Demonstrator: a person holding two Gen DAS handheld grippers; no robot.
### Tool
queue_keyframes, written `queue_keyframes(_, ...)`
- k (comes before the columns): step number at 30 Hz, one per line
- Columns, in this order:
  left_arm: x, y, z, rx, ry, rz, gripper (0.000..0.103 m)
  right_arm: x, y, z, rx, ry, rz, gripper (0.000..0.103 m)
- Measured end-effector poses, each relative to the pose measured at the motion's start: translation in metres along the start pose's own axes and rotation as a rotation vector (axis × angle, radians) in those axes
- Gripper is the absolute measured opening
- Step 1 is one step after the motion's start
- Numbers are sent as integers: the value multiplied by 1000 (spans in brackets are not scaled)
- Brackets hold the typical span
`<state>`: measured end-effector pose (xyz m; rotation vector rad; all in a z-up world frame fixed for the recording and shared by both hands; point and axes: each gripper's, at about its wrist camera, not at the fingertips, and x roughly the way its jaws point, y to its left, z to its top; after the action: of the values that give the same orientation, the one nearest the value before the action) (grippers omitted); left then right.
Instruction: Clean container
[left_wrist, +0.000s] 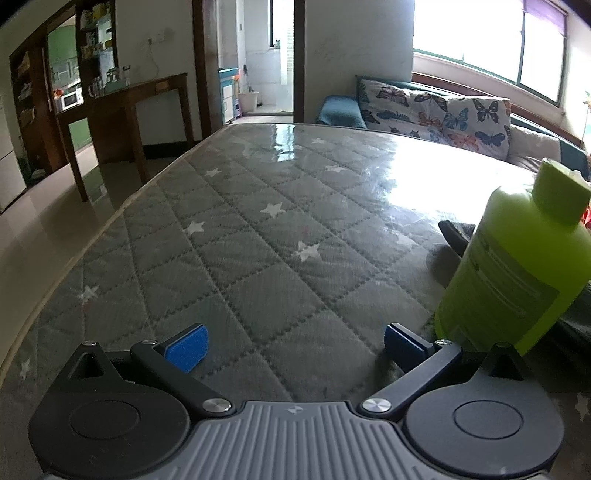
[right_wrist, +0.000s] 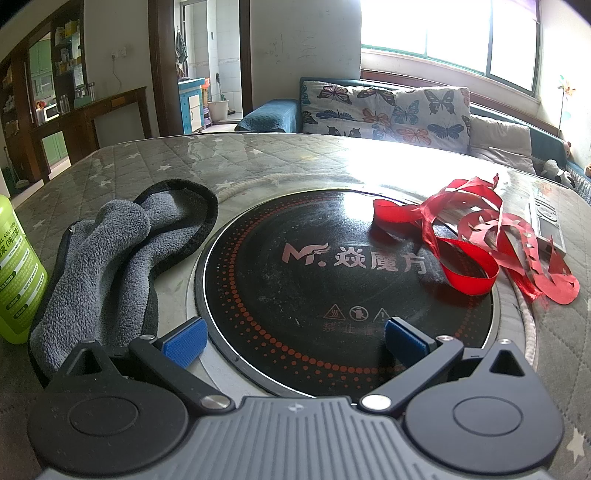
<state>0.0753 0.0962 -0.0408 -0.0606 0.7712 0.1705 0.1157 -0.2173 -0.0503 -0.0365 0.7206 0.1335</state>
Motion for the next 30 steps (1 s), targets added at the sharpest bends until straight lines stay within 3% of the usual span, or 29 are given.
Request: queue_keyframes(30, -39, -43, -26, 2, 136, 6, 103, 0, 0, 0, 0, 0, 0, 103)
